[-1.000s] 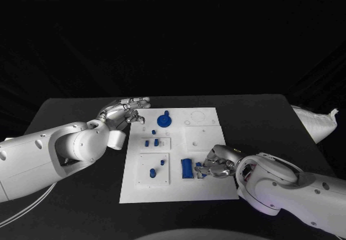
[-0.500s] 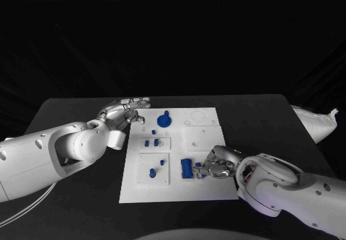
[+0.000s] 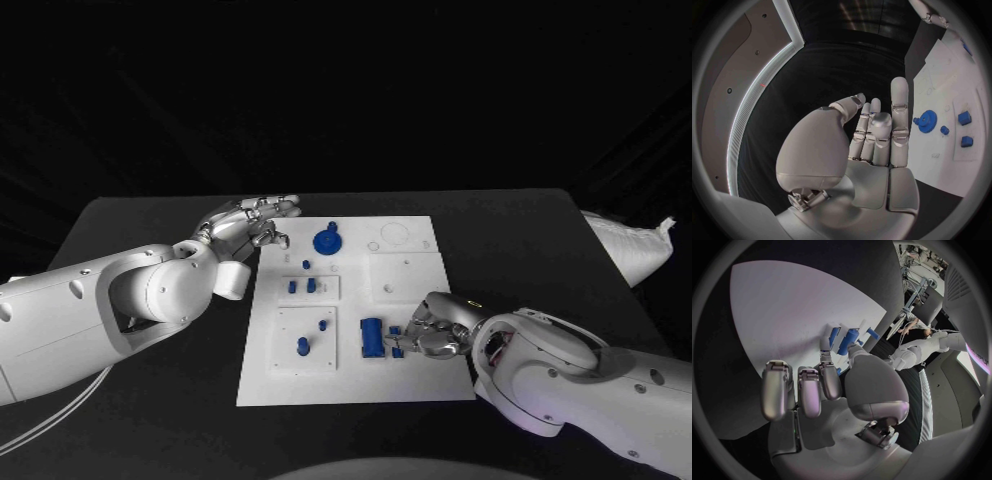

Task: Assemble the parts on the task board

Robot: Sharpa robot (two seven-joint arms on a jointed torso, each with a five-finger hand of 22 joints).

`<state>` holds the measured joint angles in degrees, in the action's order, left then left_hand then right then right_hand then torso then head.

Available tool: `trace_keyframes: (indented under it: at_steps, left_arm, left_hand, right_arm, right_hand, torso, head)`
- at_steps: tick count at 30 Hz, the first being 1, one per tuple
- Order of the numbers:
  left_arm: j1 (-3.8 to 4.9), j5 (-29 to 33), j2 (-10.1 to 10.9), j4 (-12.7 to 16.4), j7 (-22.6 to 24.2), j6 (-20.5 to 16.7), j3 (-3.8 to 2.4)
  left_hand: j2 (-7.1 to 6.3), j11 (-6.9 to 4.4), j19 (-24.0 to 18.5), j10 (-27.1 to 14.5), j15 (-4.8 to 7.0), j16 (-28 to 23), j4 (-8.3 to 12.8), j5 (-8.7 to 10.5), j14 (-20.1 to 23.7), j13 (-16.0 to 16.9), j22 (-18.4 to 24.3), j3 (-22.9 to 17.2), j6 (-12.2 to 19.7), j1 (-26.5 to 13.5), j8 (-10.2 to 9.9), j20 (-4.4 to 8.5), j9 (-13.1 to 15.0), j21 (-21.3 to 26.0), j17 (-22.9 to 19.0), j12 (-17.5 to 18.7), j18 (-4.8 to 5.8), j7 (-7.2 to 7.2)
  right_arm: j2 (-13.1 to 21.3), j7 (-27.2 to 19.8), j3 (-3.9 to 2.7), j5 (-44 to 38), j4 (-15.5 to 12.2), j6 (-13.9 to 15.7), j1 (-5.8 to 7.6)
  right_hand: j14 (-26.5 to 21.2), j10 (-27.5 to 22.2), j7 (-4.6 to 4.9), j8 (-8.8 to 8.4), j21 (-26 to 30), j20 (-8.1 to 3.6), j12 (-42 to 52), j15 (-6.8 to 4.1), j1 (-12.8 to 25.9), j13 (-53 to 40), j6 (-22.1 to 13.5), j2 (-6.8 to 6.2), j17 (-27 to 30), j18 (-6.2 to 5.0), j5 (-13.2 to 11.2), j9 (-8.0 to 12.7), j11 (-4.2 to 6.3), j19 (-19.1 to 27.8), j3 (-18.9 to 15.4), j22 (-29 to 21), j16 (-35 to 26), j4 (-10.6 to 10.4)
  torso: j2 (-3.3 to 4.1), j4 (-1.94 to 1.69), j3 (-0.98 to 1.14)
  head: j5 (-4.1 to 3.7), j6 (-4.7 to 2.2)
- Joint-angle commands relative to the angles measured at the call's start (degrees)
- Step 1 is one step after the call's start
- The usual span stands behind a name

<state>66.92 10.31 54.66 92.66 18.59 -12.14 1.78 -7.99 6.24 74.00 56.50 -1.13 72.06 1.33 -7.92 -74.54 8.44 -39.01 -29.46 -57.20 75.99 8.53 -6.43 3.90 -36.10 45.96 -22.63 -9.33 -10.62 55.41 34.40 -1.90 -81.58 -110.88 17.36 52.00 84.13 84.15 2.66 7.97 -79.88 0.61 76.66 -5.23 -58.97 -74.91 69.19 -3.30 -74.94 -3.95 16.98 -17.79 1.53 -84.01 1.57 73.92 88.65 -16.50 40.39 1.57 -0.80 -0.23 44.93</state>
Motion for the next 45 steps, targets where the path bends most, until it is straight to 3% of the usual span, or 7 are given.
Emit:
trace_keyframes:
  at_steps: [1, 11, 21, 28, 35, 38, 45]
  left_arm:
    - [0.02, -0.15, -0.06, 0.11, 0.21, 0.95, -0.03]
    - [0.02, -0.15, -0.10, -0.01, 0.19, 0.95, -0.03]
    - [0.02, -0.15, -0.30, -0.32, 0.22, 1.01, -0.03]
    - [0.02, -0.15, -0.35, -0.34, 0.23, 1.01, -0.03]
    - [0.02, -0.15, -0.51, -0.36, 0.27, 1.09, -0.03]
    - [0.02, -0.15, -0.49, -0.33, 0.27, 1.07, -0.03]
    - [0.02, -0.15, -0.45, -0.34, 0.24, 0.95, -0.03]
  left_hand:
    - [0.28, 0.03, -0.54, -0.24, 0.03, -0.12, 0.26, -0.18, 0.35, 0.01, 0.05, 0.04, 0.52, 0.18, 0.36, -0.05, 0.05, 0.21, -0.05, -0.36, -1.07, 0.07]
    - [0.28, 0.03, -0.54, -0.24, 0.03, -0.12, 0.26, -0.18, 0.35, 0.01, 0.05, 0.04, 0.52, 0.18, 0.36, -0.05, 0.05, 0.21, -0.05, -0.36, -1.07, 0.07]
    - [0.28, 0.03, -0.54, -0.24, 0.03, -0.12, 0.26, -0.18, 0.35, 0.01, 0.05, 0.04, 0.52, 0.18, 0.36, -0.05, 0.05, 0.21, -0.05, -0.36, -1.07, 0.07]
    - [0.28, 0.03, -0.54, -0.24, 0.03, -0.12, 0.26, -0.18, 0.35, 0.01, 0.05, 0.04, 0.52, 0.18, 0.36, -0.05, 0.05, 0.21, -0.05, -0.36, -1.07, 0.07]
    - [0.28, 0.03, -0.54, -0.24, 0.03, -0.12, 0.26, -0.18, 0.35, 0.01, 0.05, 0.04, 0.52, 0.18, 0.36, -0.05, 0.05, 0.21, -0.05, -0.36, -1.07, 0.07]
    - [0.28, 0.03, -0.54, -0.24, 0.03, -0.12, 0.26, -0.18, 0.35, 0.01, 0.05, 0.04, 0.52, 0.18, 0.36, -0.05, 0.05, 0.21, -0.05, -0.36, -1.07, 0.07]
    - [0.30, 0.05, -0.59, -0.43, 0.00, -0.11, 0.31, -0.19, 0.41, -0.02, 0.04, 0.00, 0.61, 0.11, 0.43, -0.07, 0.04, 0.21, -0.14, -0.53, -1.06, 0.05]
  right_arm:
    - [0.04, -0.49, 0.01, -0.80, -0.28, -0.39, -0.07]
    - [1.02, -1.56, 0.00, -0.89, -0.45, 0.43, -0.07]
    - [1.76, -2.52, -0.29, -3.33, -2.17, 1.11, 0.53]
    - [1.24, -2.04, -0.33, -4.29, -2.12, 1.42, 0.65]
    - [-1.13, -1.25, -0.33, -6.37, -1.17, 1.46, 0.67]
    - [-2.10, -0.84, -0.33, -7.86, -0.62, 1.01, 0.64]
    - [-3.34, -0.39, -0.32, -10.32, 0.20, 0.17, 0.62]
  right_hand:
    - [5.48, 2.90, -0.27, 0.13, -0.35, -0.27, 0.31, -0.40, -0.35, -8.45, 0.25, 0.86, -13.24, 0.56, 0.49, -0.10, 0.41, -1.13, -0.42, 0.05, 0.18, -0.01]
    - [5.43, 2.75, -0.18, -0.05, -0.11, -0.28, -0.35, -0.38, -3.97, -8.25, -0.10, 0.97, -13.03, 0.50, 0.45, -0.71, 0.37, -1.00, -1.82, -0.24, 0.04, 1.07]
    - [5.49, 2.92, -0.53, 0.86, -0.35, -0.39, -0.08, -0.57, -9.97, -8.52, 0.88, 0.72, -13.29, 0.58, -8.68, -2.07, 0.63, -1.16, -3.91, 0.28, 0.21, 4.51]
    - [5.49, 3.01, -0.81, 1.42, -0.41, -0.53, -0.13, -0.75, -11.62, -8.50, 1.24, 1.22, -13.30, 0.60, -10.68, -2.68, 0.87, -1.20, -4.11, 0.41, 0.21, 5.75]
    - [5.54, 3.55, -1.98, 3.98, -0.68, -1.06, 1.71, -1.48, -12.73, -9.40, 3.00, 1.66, -13.50, 0.68, -11.50, -4.70, 1.81, -1.37, -4.58, 0.87, 0.34, 7.04]
    - [5.58, 3.87, -2.40, 5.08, -0.91, -1.33, 2.91, -1.81, -13.96, -9.99, 3.05, 2.06, -13.72, 0.76, -13.47, -5.69, 2.20, -1.51, -4.27, 1.24, 0.48, 8.10]
    - [5.68, 4.24, -2.84, 6.67, -1.31, -1.60, 4.36, -2.11, -14.80, -10.71, 2.85, 2.44, -14.18, 0.90, -13.75, -7.08, 2.58, -1.75, -3.97, 1.89, 0.78, 9.21]
  torso:
    - [0.04, 0.08, 0.01]
    - [0.01, -0.02, 0.03]
    - [-0.02, -0.15, -0.07]
    - [-0.03, -0.03, -0.10]
    - [-0.02, -0.09, -0.05]
    - [0.05, -0.13, -0.01]
    - [0.05, -0.04, -0.04]
  head:
    - [0.10, -0.06]
    - [-0.10, -0.09]
    - [-0.16, -0.39]
    - [0.01, -0.42]
    - [-0.07, -0.63]
    - [-0.03, -0.66]
    - [0.10, -0.67]
